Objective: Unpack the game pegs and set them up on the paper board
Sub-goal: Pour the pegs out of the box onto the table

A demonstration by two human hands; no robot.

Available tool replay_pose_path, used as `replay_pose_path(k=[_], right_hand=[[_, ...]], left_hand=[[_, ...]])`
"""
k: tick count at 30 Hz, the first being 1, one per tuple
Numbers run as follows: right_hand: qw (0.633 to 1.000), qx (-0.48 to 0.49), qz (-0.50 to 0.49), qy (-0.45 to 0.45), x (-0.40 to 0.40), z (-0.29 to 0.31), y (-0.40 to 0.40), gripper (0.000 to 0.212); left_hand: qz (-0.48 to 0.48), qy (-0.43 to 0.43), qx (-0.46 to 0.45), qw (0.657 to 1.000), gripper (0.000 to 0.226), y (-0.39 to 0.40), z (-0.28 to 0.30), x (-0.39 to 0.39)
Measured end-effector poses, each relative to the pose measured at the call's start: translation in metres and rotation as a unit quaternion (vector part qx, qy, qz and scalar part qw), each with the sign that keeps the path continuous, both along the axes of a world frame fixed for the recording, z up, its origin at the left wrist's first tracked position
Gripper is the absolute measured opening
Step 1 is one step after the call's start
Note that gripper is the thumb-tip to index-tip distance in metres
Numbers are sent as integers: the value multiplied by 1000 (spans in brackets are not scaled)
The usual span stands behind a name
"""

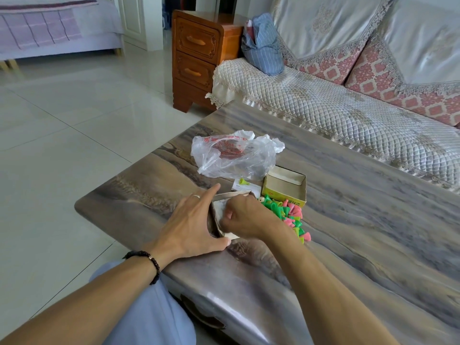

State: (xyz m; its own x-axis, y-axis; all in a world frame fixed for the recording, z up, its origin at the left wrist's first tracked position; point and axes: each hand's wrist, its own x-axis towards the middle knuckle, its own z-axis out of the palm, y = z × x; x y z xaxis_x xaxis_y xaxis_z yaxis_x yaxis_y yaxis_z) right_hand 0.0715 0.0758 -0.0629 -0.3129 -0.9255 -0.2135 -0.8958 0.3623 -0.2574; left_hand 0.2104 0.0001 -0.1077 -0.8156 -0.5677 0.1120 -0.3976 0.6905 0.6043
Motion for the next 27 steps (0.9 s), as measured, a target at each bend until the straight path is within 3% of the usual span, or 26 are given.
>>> replay_pose_path(k=[4, 12, 20, 24, 27], right_hand=[[1000, 8, -7, 25, -2, 3, 2, 39], [1000, 16, -7, 6, 3, -3, -3, 25], [975, -129, -92, -156, -3, 13, 10, 13], [932, -210, -144, -259, -4, 27, 11, 22], [888, -265, -183, -327, -8, 33, 9, 20]], left_hand=[[-7, 8, 5, 1000, 118, 2, 4, 2], [-9, 21, -2, 1000, 116, 4, 6, 4], [22, 55, 31, 998, 119, 1, 4, 2], [44, 68, 9, 997, 115, 2, 3, 4], [90, 31, -23, 995, 115, -4, 2, 3]])
